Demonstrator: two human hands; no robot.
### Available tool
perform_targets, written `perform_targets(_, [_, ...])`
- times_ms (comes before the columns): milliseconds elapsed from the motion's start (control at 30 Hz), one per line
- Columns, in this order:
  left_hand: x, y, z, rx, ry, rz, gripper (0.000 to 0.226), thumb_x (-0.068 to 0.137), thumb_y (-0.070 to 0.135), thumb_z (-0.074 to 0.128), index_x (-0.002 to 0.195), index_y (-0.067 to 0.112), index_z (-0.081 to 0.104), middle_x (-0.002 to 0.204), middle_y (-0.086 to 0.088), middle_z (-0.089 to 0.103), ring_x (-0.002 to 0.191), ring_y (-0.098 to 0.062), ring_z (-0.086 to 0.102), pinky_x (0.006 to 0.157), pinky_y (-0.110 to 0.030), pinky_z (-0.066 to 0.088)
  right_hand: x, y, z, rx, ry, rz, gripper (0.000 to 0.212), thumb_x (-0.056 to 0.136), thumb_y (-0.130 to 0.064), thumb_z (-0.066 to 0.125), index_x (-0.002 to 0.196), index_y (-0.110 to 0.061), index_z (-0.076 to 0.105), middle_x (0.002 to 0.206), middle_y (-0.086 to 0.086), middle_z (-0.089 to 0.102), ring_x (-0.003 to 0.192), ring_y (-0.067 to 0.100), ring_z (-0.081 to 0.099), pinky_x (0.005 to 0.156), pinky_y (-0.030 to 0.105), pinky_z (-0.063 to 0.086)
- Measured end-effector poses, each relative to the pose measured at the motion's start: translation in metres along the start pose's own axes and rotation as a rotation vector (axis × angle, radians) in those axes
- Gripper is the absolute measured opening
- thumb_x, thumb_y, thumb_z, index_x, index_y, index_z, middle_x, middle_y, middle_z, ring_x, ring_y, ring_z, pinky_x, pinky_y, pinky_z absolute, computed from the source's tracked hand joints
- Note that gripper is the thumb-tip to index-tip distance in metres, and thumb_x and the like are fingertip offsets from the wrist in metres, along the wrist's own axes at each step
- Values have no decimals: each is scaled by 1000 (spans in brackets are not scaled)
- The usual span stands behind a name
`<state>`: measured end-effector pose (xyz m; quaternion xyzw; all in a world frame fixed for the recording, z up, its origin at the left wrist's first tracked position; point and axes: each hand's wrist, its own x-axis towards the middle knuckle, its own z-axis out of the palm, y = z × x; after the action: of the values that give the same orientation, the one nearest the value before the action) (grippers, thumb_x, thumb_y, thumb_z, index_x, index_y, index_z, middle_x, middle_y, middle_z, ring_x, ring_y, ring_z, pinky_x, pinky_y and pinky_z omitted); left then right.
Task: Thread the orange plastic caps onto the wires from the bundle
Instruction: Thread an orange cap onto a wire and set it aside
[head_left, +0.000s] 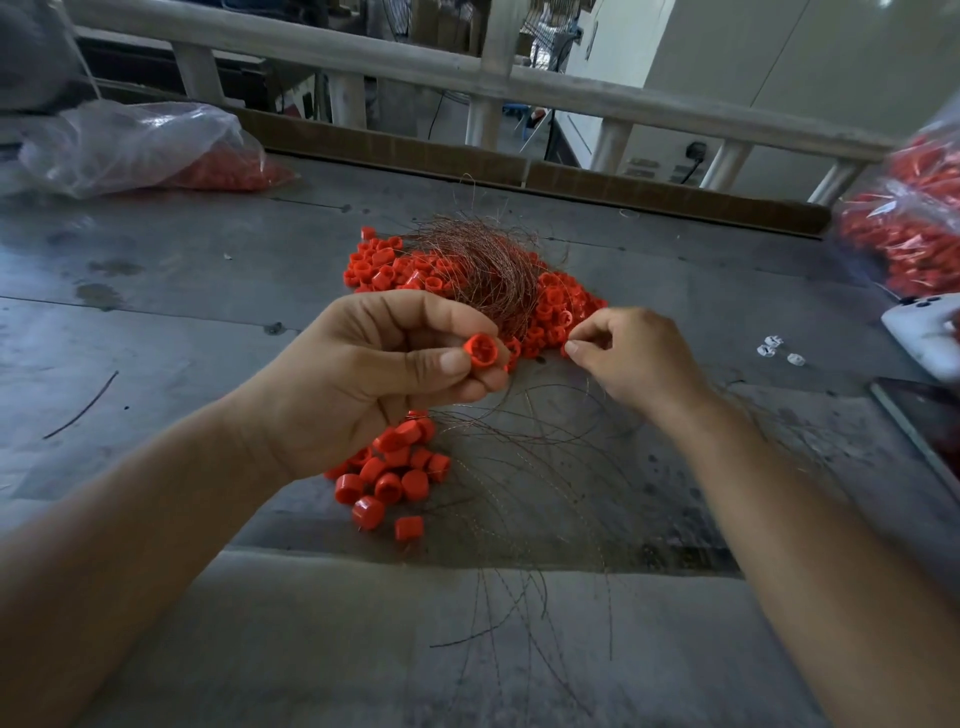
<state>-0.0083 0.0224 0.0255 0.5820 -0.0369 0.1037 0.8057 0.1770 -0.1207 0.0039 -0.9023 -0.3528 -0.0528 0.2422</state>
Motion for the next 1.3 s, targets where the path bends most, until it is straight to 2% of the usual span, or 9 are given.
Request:
perform_targets(100, [0,0,0,4,4,-9,20,59,7,65,76,10,74,76,-7,72,72,-14,70,62,-17,54,3,0,6,-30,22,18,15,86,-30,61,91,-16,66,80,-8,56,79,11,53,68,23,39])
perform_targets(300, [1,-2,-1,8,-5,-12,20,60,8,65,77,11,75,76,-7,72,73,-14,70,62,-17,54,4,-1,8,-39,5,-5,9,82,-25,66,85,-17,64,76,-9,55,76,10,52,67,23,37])
perform_targets(433, [1,-2,-1,7,-20,-6,20,61,8,65,78,11,75,78,-7,72,74,-14,70,62,-17,54,3,-1,6,-6,-8,-16,13,83,-19,65,94,-14,64,80,-7,55,78,9,52,70,21,37])
perform_targets(567, [1,-1,-1,7,-19,-4,20,61,8,64,78,11,75,78,-6,72,74,-14,70,62,-17,55,2,1,-2,167,28,25,12,86,-13,62,97,-14,63,85,-4,60,80,9,54,74,20,41])
perform_targets(733, [1,0,-1,10,-6,-10,20,61,7,65,78,11,74,77,-8,72,74,-15,70,62,-18,55,1,-2,-20,502,89,32,12,87,-9,60,82,-20,62,71,-6,60,68,9,61,62,20,49])
perform_targets(800, [1,0,0,30,19,-14,19,61,7,65,77,10,74,77,-8,72,74,-16,70,62,-18,55,-5,-10,-28,693,63,0,16,86,-5,60,85,-21,63,72,-2,63,66,7,63,59,17,50])
perform_targets(900, [2,0,0,58,60,-29,20,65,0,59,76,8,74,76,-9,71,73,-16,70,62,-18,55,-16,-29,-37,909,-58,-89,22,82,1,60,88,-21,62,78,1,65,70,7,65,63,17,51])
perform_targets(1067, [2,-2,2,91,117,-49,22,64,-3,56,73,8,74,74,-9,71,71,-16,70,61,-18,54,-34,-53,-42,886,-117,-218,19,67,-20,63,85,-24,63,81,-2,66,78,13,66,70,21,54])
perform_targets(1300, [4,-2,2,126,143,-56,24,64,0,57,74,11,75,75,-7,72,72,-15,71,62,-18,54,-43,-62,-28,786,-175,-347,28,75,-2,68,86,-27,61,81,-6,65,76,5,64,71,17,52])
